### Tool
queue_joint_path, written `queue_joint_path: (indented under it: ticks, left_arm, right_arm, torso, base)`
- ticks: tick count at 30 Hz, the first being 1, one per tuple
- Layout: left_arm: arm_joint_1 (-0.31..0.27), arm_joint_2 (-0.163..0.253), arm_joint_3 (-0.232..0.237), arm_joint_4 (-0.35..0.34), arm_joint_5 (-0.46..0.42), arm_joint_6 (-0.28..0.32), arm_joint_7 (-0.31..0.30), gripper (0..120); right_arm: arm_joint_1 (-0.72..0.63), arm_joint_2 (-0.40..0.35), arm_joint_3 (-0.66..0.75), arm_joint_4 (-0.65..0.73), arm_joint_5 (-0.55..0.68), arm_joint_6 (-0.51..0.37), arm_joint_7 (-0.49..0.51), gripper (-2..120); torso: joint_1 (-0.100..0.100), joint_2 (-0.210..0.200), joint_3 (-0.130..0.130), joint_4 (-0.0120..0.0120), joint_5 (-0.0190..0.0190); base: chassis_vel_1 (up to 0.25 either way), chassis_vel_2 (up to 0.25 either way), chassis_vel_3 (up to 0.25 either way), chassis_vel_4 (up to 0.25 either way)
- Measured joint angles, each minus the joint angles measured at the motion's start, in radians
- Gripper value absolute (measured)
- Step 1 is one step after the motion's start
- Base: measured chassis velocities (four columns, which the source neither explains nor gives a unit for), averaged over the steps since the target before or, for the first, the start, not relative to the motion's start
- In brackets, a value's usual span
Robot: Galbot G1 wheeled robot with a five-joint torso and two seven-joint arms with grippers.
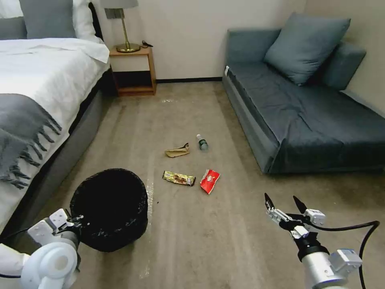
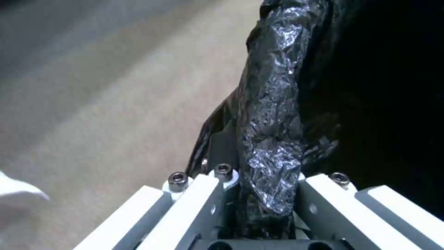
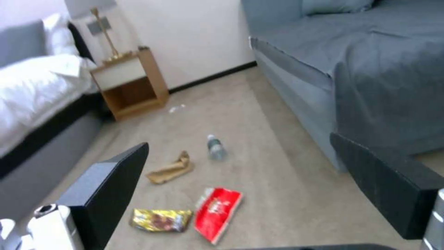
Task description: Pick up the trash bin, then pick up the garbage on the floor and place it into the trash bin.
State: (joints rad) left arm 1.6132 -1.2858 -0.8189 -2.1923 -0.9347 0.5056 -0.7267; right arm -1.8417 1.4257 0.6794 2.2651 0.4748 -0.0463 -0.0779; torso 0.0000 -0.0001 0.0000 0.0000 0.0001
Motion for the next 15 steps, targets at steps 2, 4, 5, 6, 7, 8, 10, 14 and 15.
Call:
queue_joint_path:
  ticks: [2,4,5,6,7,8,10,14,15]
  left_arm:
    - [0.015,-0.013,0.006,-0.039,0.043,-0.024,-0.004,3]
    - [0.019,-0.019,0.008,-0.053,0.052,-0.03,-0.006,3]
    - [0.022,-0.024,0.01,-0.063,0.058,-0.034,-0.009,3]
    - [0.027,-0.03,0.012,-0.072,0.066,-0.038,-0.011,3]
    - [0.032,-0.036,0.014,-0.077,0.076,-0.043,-0.011,3]
    - [0.032,-0.036,0.014,-0.077,0.076,-0.043,-0.011,3]
    - [0.045,-0.043,0.015,-0.08,0.101,-0.052,-0.01,3]
    - [0.056,-0.046,0.016,-0.08,0.124,-0.064,-0.001,3]
    - [0.06,-0.046,0.016,-0.078,0.141,-0.073,0.011,3]
  right_arm:
    - [-0.006,0.005,-0.007,0.015,0.021,0.001,-0.007,100]
    - [-0.009,0.006,-0.009,0.02,0.025,0.002,-0.011,100]
    - [-0.012,0.007,-0.01,0.025,0.027,0.003,-0.015,100]
    - [-0.015,0.007,-0.011,0.029,0.028,0.003,-0.019,100]
    - [-0.017,0.008,-0.012,0.031,0.028,0.003,-0.022,100]
    - [-0.017,0.008,-0.012,0.031,0.028,0.003,-0.022,100]
    - [-0.021,0.011,-0.013,0.032,0.025,0.003,-0.029,100]
    - [-0.025,0.017,-0.018,0.032,0.01,0.008,-0.04,100]
    - [-0.026,0.021,-0.024,0.03,0.001,0.011,-0.047,100]
  torso:
    - [0.0,0.0,0.0,0.0001,0.0]
    - [0.0,0.0,0.0,0.0,0.0]
    - [0.0,0.0,0.0,0.0,0.0]
    - [0.0,0.0,0.0,0.0,0.0]
    - [0.0,0.0,0.0,0.0,0.0]
    - [0.0,0.0,0.0,0.0,0.0]
    - [0.0,0.0,0.0,0.0,-0.0002]
    - [0.0,0.0,0.0,0.0001,-0.0002]
    - [0.0,0.0,0.0,0.0,-0.0001]
  base:
    - [0.0,0.0,0.0,0.0]
    - [0.0,0.0,0.0,0.0]
    - [0.0,0.0,0.0,0.0]
    - [0.0,0.0,0.0,0.0]
    - [0.0,0.0,0.0,0.0]
    - [0.0,0.0,0.0,0.0]
    - [0.0,0.0,0.0,0.0]
    - [0.0,0.0,0.0,0.0]
    - [0.0,0.0,0.0,0.0]
